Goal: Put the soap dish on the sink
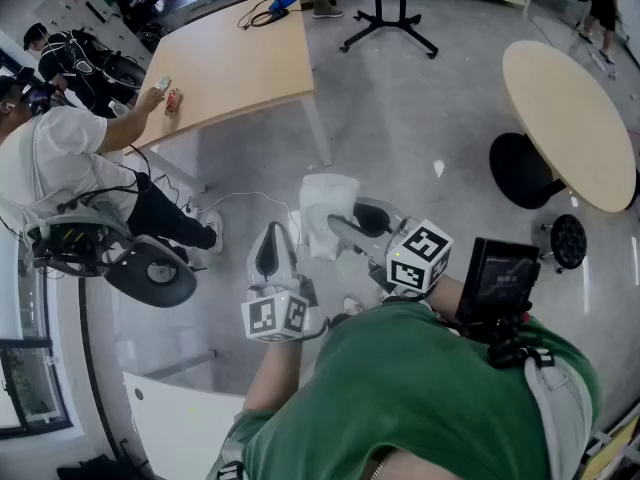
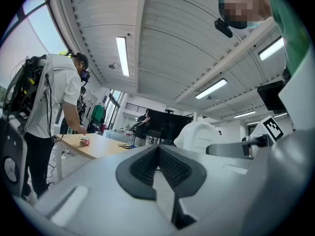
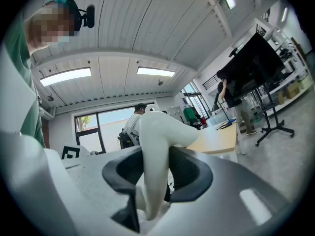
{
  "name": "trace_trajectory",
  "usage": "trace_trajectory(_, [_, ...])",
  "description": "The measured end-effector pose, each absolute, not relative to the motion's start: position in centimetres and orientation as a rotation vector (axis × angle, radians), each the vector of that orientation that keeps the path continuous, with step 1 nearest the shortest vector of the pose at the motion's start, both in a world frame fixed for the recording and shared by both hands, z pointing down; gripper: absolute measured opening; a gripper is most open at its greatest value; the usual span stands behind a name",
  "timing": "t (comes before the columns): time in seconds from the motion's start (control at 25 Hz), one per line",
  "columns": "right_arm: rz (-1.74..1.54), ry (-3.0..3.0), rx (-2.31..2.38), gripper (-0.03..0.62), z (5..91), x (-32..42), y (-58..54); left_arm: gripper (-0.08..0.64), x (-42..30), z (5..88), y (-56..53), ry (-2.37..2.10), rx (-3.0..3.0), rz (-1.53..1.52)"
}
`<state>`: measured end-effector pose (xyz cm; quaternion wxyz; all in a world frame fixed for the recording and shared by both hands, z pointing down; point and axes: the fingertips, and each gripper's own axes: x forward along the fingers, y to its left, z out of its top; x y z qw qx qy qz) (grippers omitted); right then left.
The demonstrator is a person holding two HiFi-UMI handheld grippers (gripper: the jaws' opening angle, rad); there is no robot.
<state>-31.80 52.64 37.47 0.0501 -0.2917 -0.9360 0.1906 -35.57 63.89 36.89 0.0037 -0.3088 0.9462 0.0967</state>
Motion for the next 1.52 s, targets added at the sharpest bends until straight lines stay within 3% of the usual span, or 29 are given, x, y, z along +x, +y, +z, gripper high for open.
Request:
trace_trajectory(0.84, [0.611,-2.967,-0.686,0.143,37.0,-31.6,50.5,0.008,-36.7,37.1,61.8,2.901,-1.167,0.301])
trace_trajectory(1.2, [0.622,-3.039,-0.354,0.143,37.5,-28.7,44.6,0.006,-36.0,37.5,55.2,2.800,-1.461,0.326])
trace_trajectory(1.52, [0.624,-3.099,-0.111,0.143,37.3,-23.1,39.2,0.006,-31.1,37.0,47.8,2.619,-1.736,0.317])
